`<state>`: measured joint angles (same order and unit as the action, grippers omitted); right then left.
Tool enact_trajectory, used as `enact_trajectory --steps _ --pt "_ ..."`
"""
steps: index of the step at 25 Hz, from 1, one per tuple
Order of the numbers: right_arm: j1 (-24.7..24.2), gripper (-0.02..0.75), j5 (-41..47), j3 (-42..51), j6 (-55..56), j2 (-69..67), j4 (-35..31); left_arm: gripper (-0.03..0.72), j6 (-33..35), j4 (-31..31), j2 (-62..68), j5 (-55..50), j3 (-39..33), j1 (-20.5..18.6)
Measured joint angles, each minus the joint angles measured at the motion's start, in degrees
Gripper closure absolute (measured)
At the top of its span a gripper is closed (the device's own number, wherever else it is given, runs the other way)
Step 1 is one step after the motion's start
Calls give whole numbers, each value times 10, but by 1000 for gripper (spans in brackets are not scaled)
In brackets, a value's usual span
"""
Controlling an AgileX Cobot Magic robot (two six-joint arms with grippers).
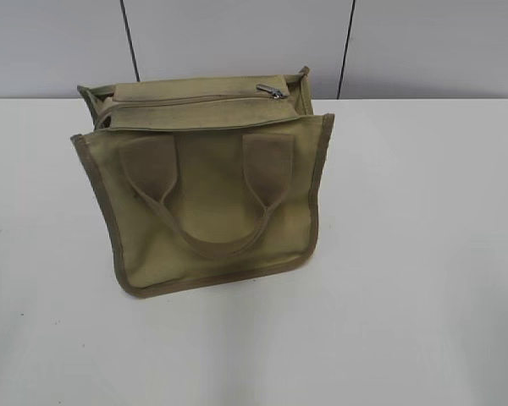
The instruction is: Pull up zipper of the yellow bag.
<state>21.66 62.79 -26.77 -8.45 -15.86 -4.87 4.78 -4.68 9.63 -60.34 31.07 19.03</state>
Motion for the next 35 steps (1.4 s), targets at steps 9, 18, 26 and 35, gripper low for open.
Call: enact_trajectory --steps 9,18,26,35 --pt "-164 153 -1 0 0 57 -39 165 0 -1 -16 0 0 -117" --pt "-233 153 -2 0 0 161 -41 207 0 -2 -98 0 0 -197" --pt "-233 153 -2 0 0 161 -43 209 0 -2 -99 0 -4 -197" --pt "-233 153 -2 0 1 162 -43 210 0 -2 -100 0 -4 -197"
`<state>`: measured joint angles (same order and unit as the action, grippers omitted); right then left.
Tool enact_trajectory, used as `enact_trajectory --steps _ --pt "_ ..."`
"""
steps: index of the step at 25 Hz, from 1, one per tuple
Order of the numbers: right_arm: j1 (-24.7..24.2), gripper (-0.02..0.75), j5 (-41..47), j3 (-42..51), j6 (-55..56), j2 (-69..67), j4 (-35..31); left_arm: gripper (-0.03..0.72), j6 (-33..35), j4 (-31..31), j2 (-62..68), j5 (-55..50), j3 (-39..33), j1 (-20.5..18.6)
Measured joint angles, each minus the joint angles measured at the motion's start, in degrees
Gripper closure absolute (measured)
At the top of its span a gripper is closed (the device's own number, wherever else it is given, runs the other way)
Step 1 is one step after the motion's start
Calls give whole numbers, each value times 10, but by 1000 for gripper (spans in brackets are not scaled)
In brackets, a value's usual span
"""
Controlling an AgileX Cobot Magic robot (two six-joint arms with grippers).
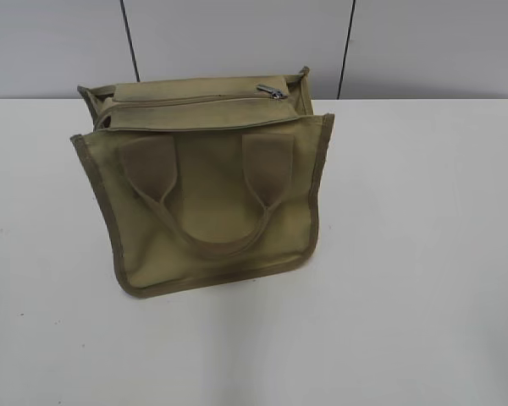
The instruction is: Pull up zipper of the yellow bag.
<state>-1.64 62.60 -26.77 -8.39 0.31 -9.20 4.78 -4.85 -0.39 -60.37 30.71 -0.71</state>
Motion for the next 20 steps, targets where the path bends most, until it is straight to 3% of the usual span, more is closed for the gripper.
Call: enact_trajectory --steps 20 --pt "0 153 0 0 0 0 0 211 0 0 0 0 0 0"
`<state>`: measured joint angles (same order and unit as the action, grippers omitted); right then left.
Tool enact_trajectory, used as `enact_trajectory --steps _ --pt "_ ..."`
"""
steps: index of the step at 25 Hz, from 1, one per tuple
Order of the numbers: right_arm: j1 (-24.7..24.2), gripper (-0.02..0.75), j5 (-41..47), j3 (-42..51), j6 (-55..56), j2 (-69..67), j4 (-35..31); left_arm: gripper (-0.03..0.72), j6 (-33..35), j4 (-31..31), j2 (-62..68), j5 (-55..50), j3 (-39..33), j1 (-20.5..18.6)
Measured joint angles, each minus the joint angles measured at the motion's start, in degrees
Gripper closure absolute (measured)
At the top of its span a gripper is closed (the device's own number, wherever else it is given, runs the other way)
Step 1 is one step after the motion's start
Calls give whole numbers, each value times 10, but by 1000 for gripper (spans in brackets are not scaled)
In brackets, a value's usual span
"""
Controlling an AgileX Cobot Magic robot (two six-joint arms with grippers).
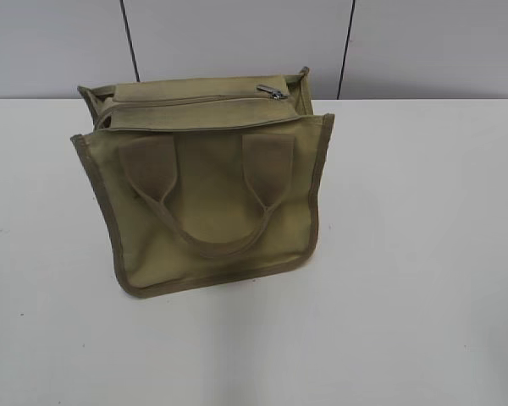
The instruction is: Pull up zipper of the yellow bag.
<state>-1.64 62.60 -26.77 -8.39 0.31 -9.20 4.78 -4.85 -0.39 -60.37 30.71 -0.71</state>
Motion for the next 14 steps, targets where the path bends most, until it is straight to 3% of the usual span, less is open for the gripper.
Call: enact_trajectory --steps 14 --pt "0 153 0 0 0 0 0 228 0 0 0 0 0 0"
